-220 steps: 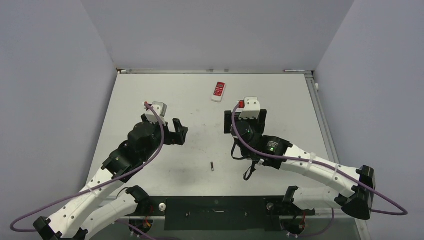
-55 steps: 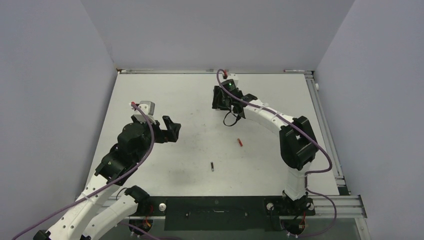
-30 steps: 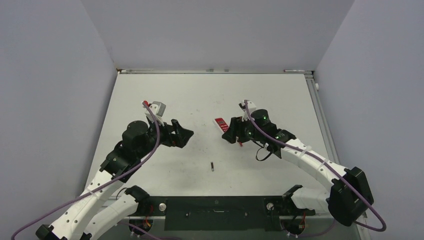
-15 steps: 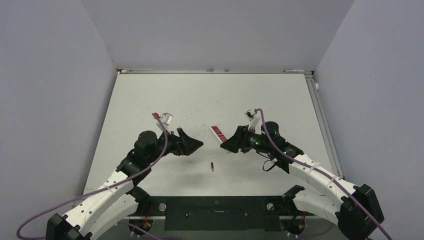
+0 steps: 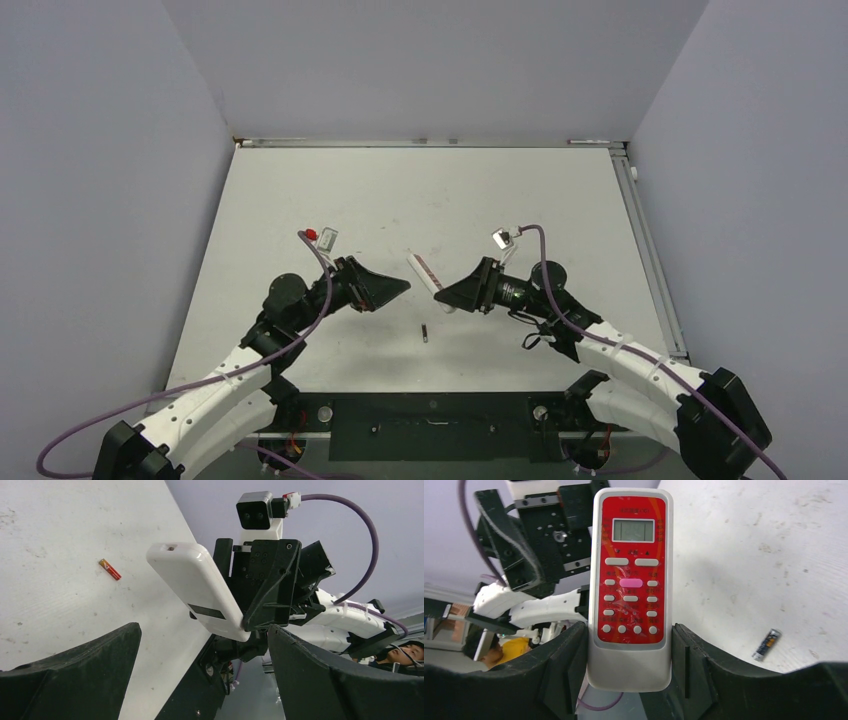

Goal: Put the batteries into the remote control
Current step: Adjust the remote control.

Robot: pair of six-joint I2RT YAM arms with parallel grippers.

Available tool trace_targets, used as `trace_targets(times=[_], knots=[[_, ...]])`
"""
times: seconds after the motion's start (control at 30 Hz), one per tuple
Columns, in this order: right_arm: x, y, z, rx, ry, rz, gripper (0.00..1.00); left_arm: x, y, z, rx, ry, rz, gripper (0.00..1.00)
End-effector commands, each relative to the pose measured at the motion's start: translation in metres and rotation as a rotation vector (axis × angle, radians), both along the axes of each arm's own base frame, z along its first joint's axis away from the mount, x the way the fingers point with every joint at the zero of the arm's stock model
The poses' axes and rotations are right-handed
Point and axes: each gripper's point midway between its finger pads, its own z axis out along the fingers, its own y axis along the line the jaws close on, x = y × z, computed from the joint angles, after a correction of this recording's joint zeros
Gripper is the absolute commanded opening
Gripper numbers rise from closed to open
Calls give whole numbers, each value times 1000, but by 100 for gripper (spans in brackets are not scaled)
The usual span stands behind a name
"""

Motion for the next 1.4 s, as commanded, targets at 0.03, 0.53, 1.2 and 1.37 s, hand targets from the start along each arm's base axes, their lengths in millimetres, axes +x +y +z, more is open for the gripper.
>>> trace_targets(times=[0.03, 0.53, 1.2, 1.37], knots=[[-19, 10, 55, 183, -123, 67, 8, -8, -3, 32, -136, -49, -47, 96], [-50, 31, 79, 245, -183, 147, 9, -18, -2, 61, -314, -22, -117, 96], [-55, 37, 75, 233, -204, 152, 8, -34, -3, 71, -372, -18, -205, 67], [-54, 36, 74, 228, -201, 144, 8, -35, -3, 70, -374, -16, -211, 31]])
